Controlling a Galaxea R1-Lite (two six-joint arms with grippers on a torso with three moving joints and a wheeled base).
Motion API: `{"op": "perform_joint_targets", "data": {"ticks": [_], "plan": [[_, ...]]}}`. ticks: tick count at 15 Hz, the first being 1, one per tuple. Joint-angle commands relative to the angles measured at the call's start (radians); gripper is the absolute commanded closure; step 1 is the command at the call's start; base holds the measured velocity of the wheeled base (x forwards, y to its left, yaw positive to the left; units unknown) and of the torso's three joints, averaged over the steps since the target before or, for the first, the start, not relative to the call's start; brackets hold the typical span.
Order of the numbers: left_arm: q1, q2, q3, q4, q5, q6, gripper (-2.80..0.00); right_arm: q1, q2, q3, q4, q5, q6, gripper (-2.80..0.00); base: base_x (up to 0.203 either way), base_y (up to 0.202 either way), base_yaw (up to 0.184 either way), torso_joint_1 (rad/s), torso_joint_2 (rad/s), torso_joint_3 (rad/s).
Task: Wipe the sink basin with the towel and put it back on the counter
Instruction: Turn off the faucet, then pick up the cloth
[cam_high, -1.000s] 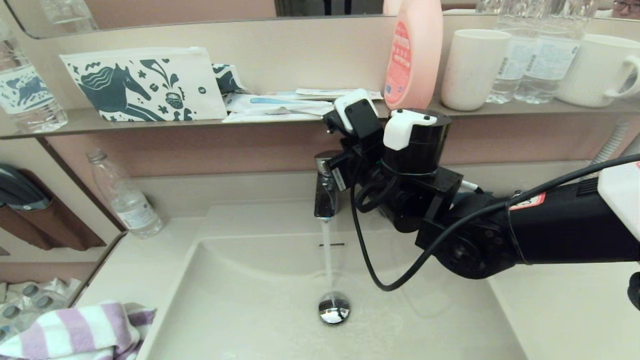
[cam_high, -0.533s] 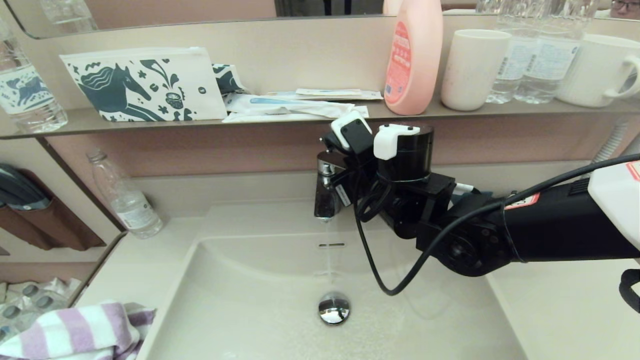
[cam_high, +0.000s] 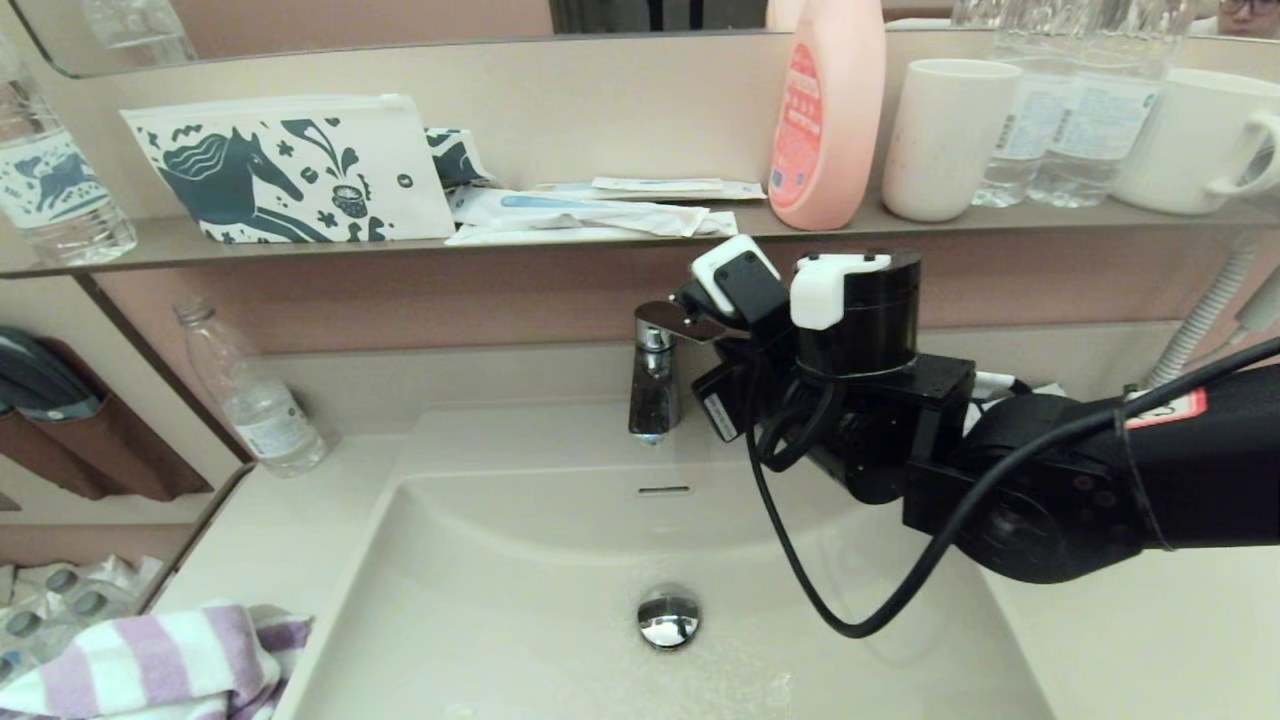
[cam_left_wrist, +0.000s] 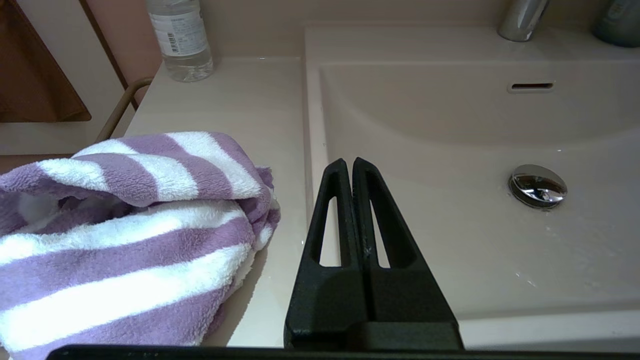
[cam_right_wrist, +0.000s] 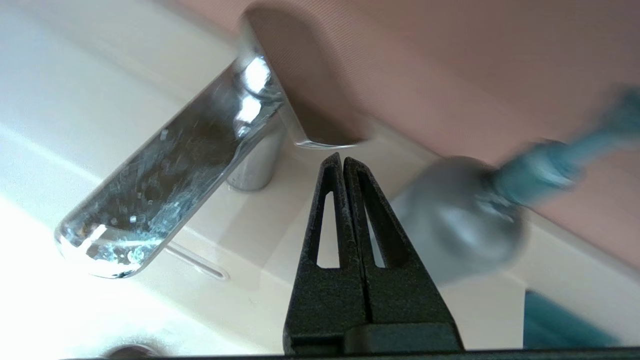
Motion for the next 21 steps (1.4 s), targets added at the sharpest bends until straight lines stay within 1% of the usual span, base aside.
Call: {"op": "perform_joint_targets", "data": {"ticks": [1,4,6,7,8,9,10,11,13,14,16,17,19,20,21], "plan": [[0.000,0.000,0.000,0.000,0.000,0.000,0.00,0.021,-0.137,0.099,-0.010,-0.004,0.071,0.00,0.000,0.000,0.000,0.000,0.00,0.000],[0.000,0.000,0.000,0.000,0.000,0.001,0.00,0.051,-0.363,0.289,-0.024,-0.006,0.205,0.00,0.000,0.000,0.000,0.000,0.00,0.000],[0.000,0.000,0.000,0.000,0.000,0.000,0.00,0.034,-0.525,0.459,-0.028,-0.014,0.259,0.00,0.000,0.000,0.000,0.000,0.00,0.000],[0.000,0.000,0.000,0.000,0.000,0.000,0.00,0.009,-0.600,0.536,-0.028,-0.018,0.274,0.00,0.000,0.000,0.000,0.000,0.00,0.000],[0.000,0.000,0.000,0.000,0.000,0.000,0.00,-0.036,-0.672,0.604,-0.021,-0.022,0.283,0.00,0.000,0.000,0.000,0.000,0.00,0.000],[0.000,0.000,0.000,0.000,0.000,0.000,0.00,-0.094,-0.734,0.655,-0.002,-0.031,0.289,0.00,0.000,0.000,0.000,0.000,0.00,0.000],[0.000,0.000,0.000,0.000,0.000,0.001,0.00,-0.127,-0.789,0.700,0.028,-0.046,0.294,0.00,0.000,0.000,0.000,0.000,0.00,0.000],[0.000,0.000,0.000,0.000,0.000,0.001,0.00,-0.144,-0.844,0.745,0.063,-0.063,0.296,0.00,0.000,0.000,0.000,0.000,0.00,0.000],[0.000,0.000,0.000,0.000,0.000,0.001,0.00,-0.186,-0.949,0.790,0.140,-0.100,0.298,0.00,0.000,0.000,0.000,0.000,0.00,0.000],[0.000,0.000,0.000,0.000,0.000,0.001,0.00,-0.254,-0.979,0.794,0.194,-0.123,0.295,0.00,0.000,0.000,0.000,0.000,0.00,0.000],[0.000,0.000,0.000,0.000,0.000,0.001,0.00,-0.448,-1.070,0.788,0.281,-0.149,0.273,0.00,0.000,0.000,0.000,0.000,0.00,0.000],[0.000,0.000,0.000,0.000,0.000,0.001,0.00,-0.517,-1.137,0.788,0.310,-0.156,0.263,0.00,0.000,0.000,0.000,0.000,0.00,0.000],[0.000,0.000,0.000,0.000,0.000,0.000,0.00,-0.642,-1.275,0.791,0.395,-0.165,0.241,0.00,0.000,0.000,0.000,0.000,0.00,0.000],[0.000,0.000,0.000,0.000,0.000,0.001,0.00,-0.690,-1.348,0.791,0.450,-0.167,0.223,0.00,0.000,0.000,0.000,0.000,0.00,0.000],[0.000,0.000,0.000,0.000,0.000,0.000,0.00,-0.717,-1.430,0.792,0.499,-0.165,0.198,0.00,0.000,0.000,0.000,0.000,0.00,0.000]]}}
